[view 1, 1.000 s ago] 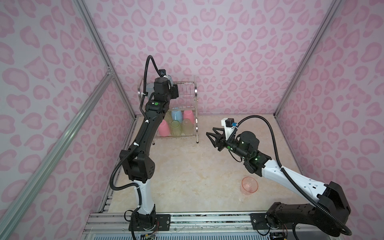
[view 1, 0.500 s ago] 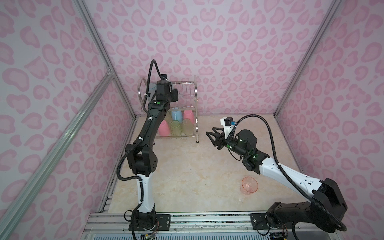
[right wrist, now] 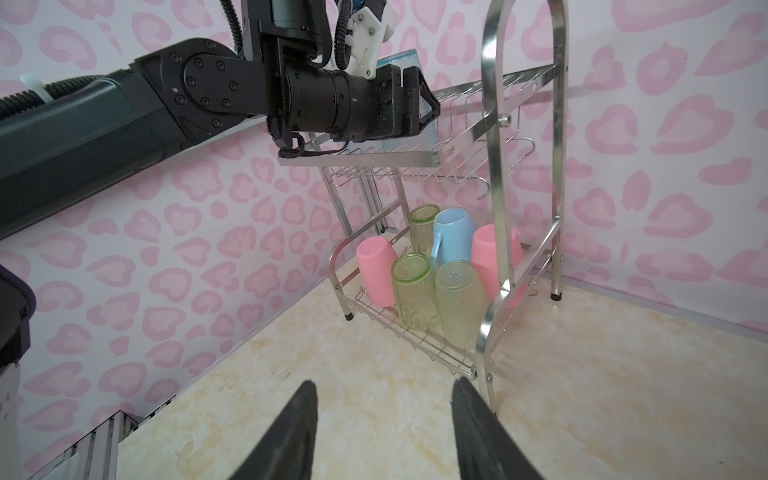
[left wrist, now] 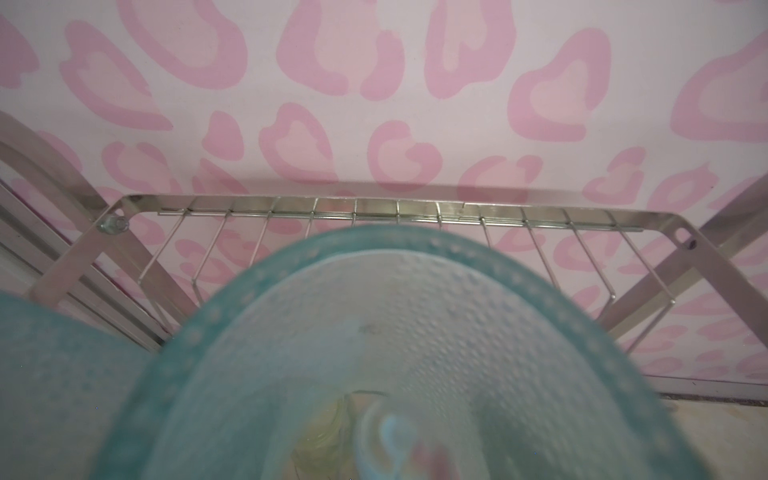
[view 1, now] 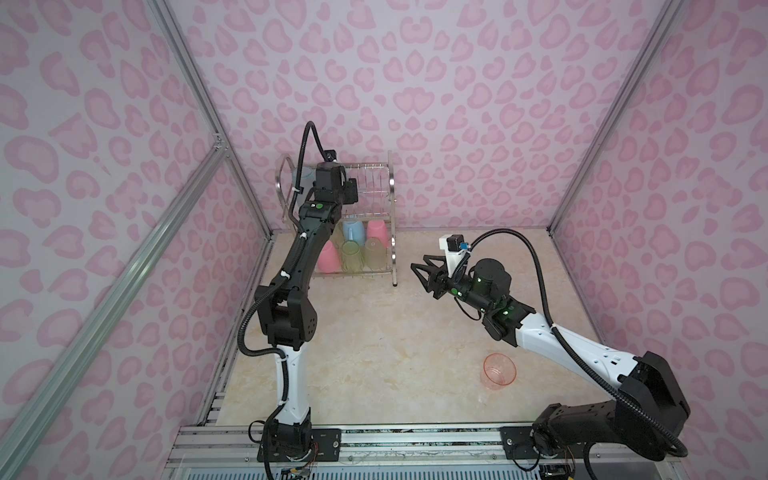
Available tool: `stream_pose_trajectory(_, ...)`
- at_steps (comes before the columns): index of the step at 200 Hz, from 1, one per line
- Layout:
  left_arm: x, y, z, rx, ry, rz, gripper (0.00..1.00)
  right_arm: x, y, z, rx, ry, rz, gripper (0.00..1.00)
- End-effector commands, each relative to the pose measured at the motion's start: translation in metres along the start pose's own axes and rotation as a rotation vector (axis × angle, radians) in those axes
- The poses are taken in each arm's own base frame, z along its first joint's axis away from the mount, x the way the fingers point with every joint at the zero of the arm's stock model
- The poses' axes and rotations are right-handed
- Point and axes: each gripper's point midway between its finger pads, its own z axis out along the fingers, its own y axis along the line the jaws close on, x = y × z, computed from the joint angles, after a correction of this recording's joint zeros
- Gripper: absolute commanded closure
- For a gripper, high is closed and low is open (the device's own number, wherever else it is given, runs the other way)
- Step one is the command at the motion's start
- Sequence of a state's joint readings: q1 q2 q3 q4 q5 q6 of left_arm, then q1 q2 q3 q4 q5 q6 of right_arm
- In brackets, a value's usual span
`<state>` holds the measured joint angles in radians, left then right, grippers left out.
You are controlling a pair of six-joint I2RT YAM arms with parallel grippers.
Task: Load the cups into the dish rack
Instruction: 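Set the teal cup on the top shelf beside the first with the left gripper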
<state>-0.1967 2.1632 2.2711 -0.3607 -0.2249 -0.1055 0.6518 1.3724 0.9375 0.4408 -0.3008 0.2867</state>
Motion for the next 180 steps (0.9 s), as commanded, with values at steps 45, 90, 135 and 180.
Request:
stream_pose_trajectory(45,0.003,0.000,0.004,-0.001,0.008,0.017,0.13,-0.005,0.005,0.001,-0.029,-0.018,0.001,0.48)
stream_pose_trajectory(90,-0.008,-0.002,-0.004,0.011,-0.018,0.020,0.09,-0.005,0.006,0.002,-0.035,-0.018,0.004,0.48)
stream_pose_trajectory(135,-0.027,-0.010,-0.018,0.038,-0.067,0.023,0.07,-0.006,0.006,0.002,-0.035,-0.021,0.006,0.48)
stream_pose_trajectory(180,-0.046,-0.010,-0.031,0.042,-0.110,0.016,0.05,-0.007,0.006,0.001,-0.029,-0.023,0.003,0.48)
